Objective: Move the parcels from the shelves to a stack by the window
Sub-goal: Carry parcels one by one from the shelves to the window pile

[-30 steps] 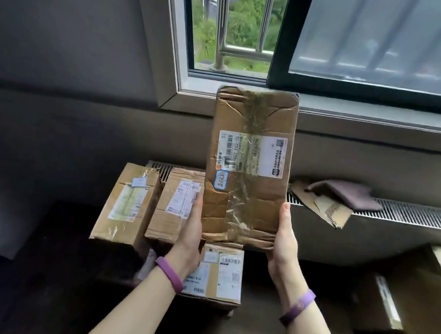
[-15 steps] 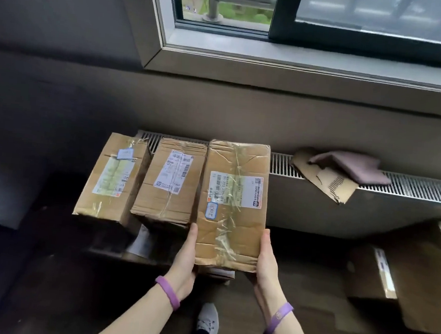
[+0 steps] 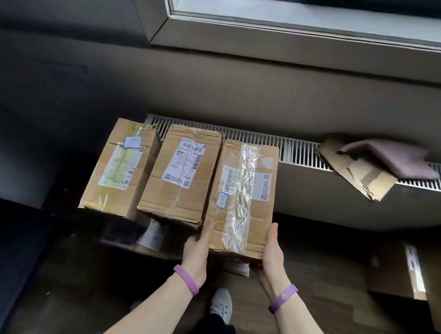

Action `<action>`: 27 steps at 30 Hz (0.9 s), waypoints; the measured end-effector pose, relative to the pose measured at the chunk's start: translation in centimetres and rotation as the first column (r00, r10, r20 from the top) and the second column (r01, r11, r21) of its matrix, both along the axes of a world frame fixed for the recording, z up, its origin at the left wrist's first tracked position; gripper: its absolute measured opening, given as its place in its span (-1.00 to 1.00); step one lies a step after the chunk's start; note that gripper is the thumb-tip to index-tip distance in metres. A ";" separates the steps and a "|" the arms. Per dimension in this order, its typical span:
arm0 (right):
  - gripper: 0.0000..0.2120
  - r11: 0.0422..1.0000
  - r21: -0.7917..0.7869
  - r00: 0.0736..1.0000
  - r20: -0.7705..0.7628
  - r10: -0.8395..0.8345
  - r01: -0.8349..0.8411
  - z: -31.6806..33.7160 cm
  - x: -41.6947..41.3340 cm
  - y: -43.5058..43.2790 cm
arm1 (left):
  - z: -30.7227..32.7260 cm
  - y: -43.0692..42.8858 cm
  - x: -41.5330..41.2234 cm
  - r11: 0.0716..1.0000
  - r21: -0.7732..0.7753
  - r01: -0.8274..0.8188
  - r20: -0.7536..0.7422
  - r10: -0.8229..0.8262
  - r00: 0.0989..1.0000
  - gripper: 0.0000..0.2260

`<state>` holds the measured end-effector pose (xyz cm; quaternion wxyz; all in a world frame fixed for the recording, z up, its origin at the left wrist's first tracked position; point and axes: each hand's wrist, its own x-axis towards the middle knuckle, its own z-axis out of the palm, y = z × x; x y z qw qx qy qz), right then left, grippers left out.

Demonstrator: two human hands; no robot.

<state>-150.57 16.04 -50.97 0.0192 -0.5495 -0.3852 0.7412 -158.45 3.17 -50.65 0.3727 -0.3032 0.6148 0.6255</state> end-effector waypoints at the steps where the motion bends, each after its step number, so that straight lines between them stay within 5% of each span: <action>1: -0.41 1.000 0.005 1.000 -0.002 0.002 -0.002 -0.1 -0.2 0.1 | -0.3 0.3 -0.1 0.999 -0.013 -0.043 -0.004 0.043 0.999 -0.40; 7: -0.45 0.999 0.036 1.000 0.005 0.011 -0.011 -1.0 -0.5 -0.4 | -0.9 0.9 0.1 0.979 -0.073 -0.189 -0.017 0.188 0.982 -0.39; 15: -0.51 0.961 0.198 0.981 0.061 0.184 -0.192 -0.4 -0.3 0.1 | -0.9 0.0 0.0 0.992 -0.103 -0.067 0.033 0.070 0.997 -0.38; 21: -0.43 0.878 0.391 0.954 0.219 0.203 -0.277 3.2 -1.4 1.1 | 2.6 -0.2 -1.1 0.990 -0.144 -0.003 0.034 0.008 0.999 -0.55; 24: -0.49 0.800 0.530 0.960 0.162 0.229 -0.280 6.0 -2.8 1.8 | 6.0 -1.0 -1.9 0.992 -0.122 0.038 0.021 -0.036 0.999 -0.81; 27: -0.50 0.732 0.601 0.938 0.094 0.333 -0.320 9.6 -5.6 1.2 | 9.7 -3.1 -3.1 0.993 -0.119 0.019 -0.051 -0.025 0.998 -0.79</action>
